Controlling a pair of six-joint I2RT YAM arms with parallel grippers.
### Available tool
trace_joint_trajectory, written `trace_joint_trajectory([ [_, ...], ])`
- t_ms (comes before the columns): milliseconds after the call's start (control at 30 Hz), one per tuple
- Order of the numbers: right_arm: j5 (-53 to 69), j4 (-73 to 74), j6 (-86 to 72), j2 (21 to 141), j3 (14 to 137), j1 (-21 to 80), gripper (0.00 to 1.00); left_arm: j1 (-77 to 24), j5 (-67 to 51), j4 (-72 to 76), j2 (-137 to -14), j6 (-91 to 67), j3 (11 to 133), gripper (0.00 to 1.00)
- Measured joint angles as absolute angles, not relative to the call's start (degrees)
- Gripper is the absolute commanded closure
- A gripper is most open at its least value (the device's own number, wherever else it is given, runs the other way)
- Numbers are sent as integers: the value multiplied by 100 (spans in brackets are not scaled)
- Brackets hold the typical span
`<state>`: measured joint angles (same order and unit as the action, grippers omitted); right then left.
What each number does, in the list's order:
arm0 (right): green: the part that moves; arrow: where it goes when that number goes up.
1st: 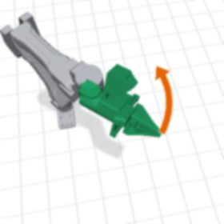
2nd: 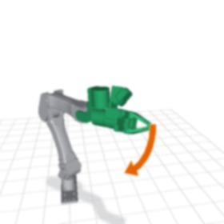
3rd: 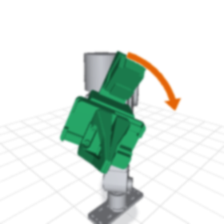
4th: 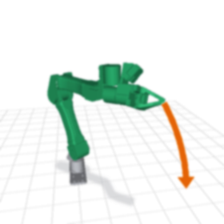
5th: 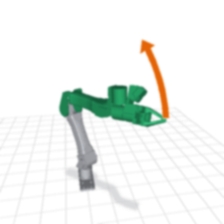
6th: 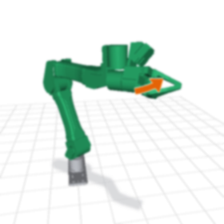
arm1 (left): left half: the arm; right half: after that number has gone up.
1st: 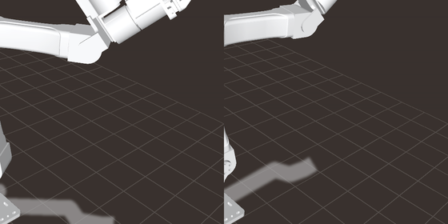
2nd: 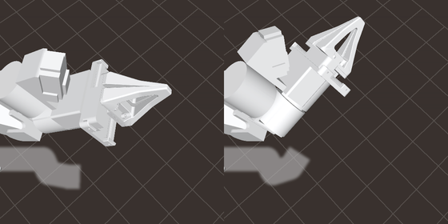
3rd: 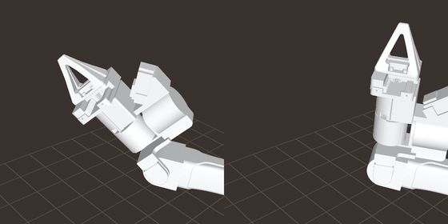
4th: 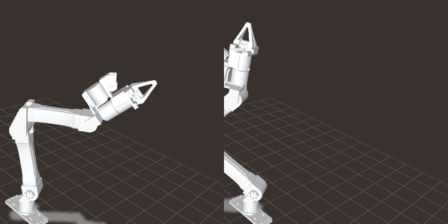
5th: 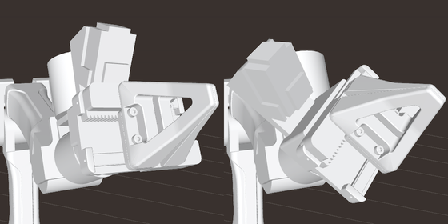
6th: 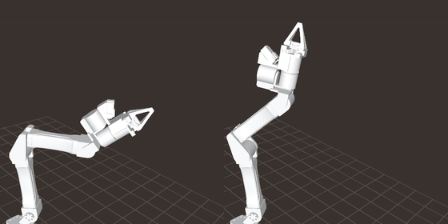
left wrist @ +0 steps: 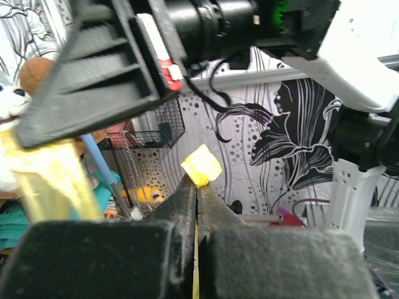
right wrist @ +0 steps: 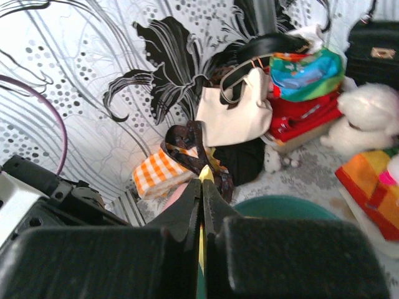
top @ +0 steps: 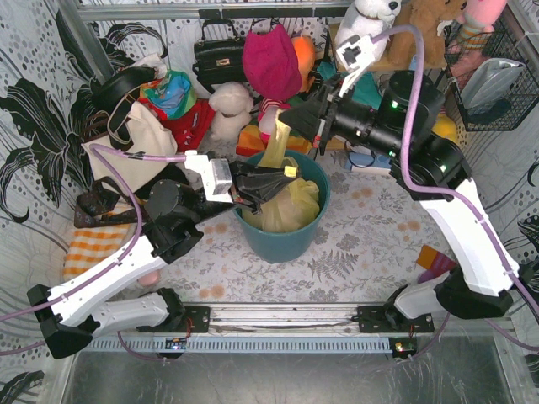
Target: Tie the trash bag
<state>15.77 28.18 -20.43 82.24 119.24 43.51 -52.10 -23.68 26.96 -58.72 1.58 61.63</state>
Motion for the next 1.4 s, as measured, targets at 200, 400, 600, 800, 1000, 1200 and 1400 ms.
trace_joint_trajectory([
  [200,1070,2934,-2388,7428,10884,4351,100,-5210,-1920,2781,-5826,235,6086,100],
  [400,991,2993,-2851,6895,10055,4351,100,-5207,-1592,2790,-5782,292,6025,100],
  [600,1184,2864,-3400,6416,9262,4351,100,-5203,-1387,2805,-5778,338,5999,100],
  [800,1378,2287,-4058,5861,8034,4351,100,-5196,-1284,2805,-5778,351,5996,100],
  [1000,1420,1551,-4661,5437,7122,4383,100,-5190,-1256,2803,-5778,351,5996,100],
  [1200,1500,1017,-5000,5157,6803,4425,100,-5164,-1236,2801,-5791,351,5996,100],
  [1400,1710,1050,-5015,5216,6973,4447,100,-5157,-1199,2777,-5839,353,5996,100],
])
